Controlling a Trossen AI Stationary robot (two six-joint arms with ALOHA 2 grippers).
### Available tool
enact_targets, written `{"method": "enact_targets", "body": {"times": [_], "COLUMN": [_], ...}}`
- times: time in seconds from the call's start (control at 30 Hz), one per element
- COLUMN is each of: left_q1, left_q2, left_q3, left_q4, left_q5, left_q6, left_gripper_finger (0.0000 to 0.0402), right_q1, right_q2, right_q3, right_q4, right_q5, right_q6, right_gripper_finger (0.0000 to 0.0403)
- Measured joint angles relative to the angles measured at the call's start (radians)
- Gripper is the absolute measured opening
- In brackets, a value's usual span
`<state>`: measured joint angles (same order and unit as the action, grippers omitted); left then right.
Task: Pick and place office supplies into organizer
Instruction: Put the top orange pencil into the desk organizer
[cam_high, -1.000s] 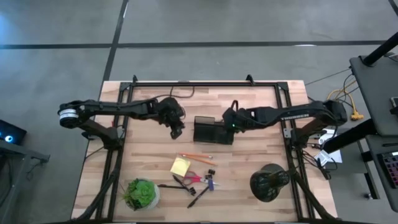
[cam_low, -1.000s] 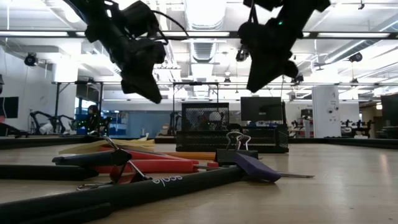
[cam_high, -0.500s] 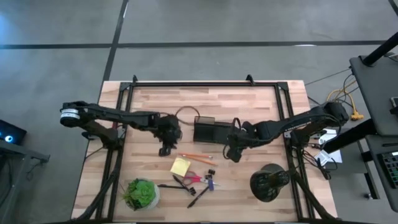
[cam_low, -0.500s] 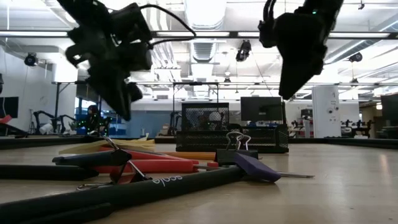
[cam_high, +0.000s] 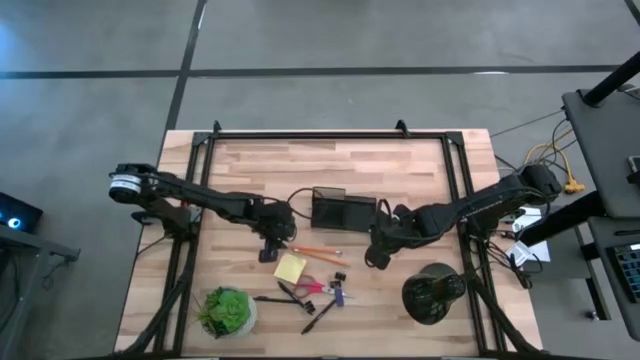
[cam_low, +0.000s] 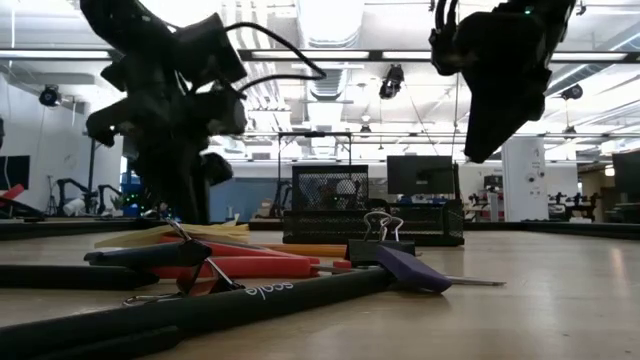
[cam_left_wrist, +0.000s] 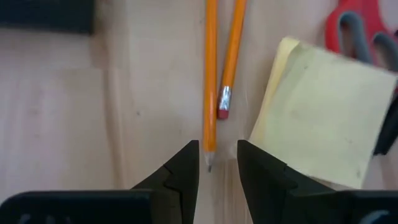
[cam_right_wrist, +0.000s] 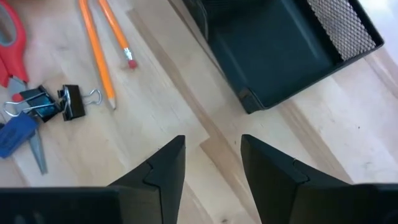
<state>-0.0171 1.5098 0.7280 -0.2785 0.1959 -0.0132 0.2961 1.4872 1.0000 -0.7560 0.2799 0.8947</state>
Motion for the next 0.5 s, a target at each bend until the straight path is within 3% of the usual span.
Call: {"method": "enact_targets", "body": {"times": [0.1,0.5], "left_q1": [-0.018,-0.081], "left_q2": [0.035,0.054], "left_q3": [0.000,0.000], "left_q4": [0.009,0.017], "left_q5": [-0.008,-0.213], "left_q6": [-0.002,-0.010], "left_gripper_finger": [0.0093,0.0092], "right_q1": [0.006,0.010], "right_q2": [0.000,0.000], "right_q3": [0.000,0.000], "right_q4": [0.002,0.002], "right_q5": [0.012,0.012], "right_q6": [0.017,0.033], "right_gripper_finger": [0.0148,0.0144]}}
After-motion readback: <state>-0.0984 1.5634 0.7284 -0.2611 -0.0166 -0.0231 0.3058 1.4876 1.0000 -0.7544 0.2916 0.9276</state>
